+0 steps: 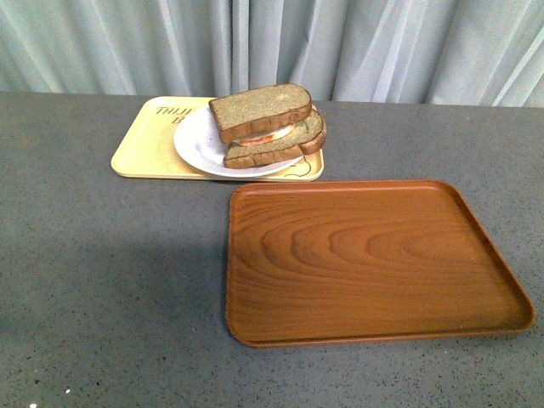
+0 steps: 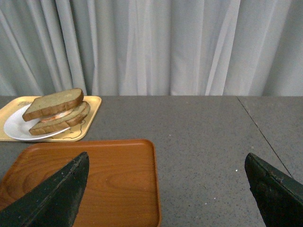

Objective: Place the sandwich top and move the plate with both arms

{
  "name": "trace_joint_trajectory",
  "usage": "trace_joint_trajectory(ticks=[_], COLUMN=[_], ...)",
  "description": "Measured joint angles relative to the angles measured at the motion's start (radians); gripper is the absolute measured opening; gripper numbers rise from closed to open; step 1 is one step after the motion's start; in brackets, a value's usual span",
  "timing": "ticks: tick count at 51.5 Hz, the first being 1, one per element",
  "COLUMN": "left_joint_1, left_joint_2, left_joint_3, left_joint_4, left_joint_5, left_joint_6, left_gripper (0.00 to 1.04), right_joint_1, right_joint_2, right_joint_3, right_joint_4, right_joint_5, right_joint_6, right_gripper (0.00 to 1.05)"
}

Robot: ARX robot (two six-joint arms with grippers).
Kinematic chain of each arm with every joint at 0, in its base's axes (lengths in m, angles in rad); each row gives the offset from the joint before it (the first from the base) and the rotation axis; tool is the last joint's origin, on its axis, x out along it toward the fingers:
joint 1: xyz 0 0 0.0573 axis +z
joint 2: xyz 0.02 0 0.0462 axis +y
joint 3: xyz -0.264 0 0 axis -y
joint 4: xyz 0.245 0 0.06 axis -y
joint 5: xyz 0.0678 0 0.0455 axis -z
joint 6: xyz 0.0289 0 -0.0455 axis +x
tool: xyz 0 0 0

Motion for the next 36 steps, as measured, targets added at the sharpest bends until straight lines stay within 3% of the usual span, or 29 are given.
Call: trace_joint_trajectory(ticks=[7, 22, 31, 36], left_joint_1=[0.000, 0.000, 0.000, 0.000], left_joint_2=[0.000, -0.001, -0.001, -0.001], left_joint_3=[0.000, 0.000, 0.000, 0.000], left_joint_4=[0.000, 0.000, 0.000, 0.000], left_joint_5=[0.000, 0.001, 0.001, 0.001], left_joint_6=[0.000, 0.000, 0.001, 0.002], left_gripper=[0.03, 0.72, 0.97, 0.95], right_joint_1=[0.000, 0.000, 0.000, 0.000], right_joint_2=[0.000, 0.000, 0.000, 0.000], right_joint_3=[0.000, 0.000, 0.000, 0.000], right_joint_4=[0.000, 0.000, 0.000, 0.000], right_joint_5=[-0.001, 0.000, 0.000, 0.000], right_joint_6=[0.000, 0.000, 0.000, 0.000], right_gripper=[0.96, 0.96, 0.96, 0.96])
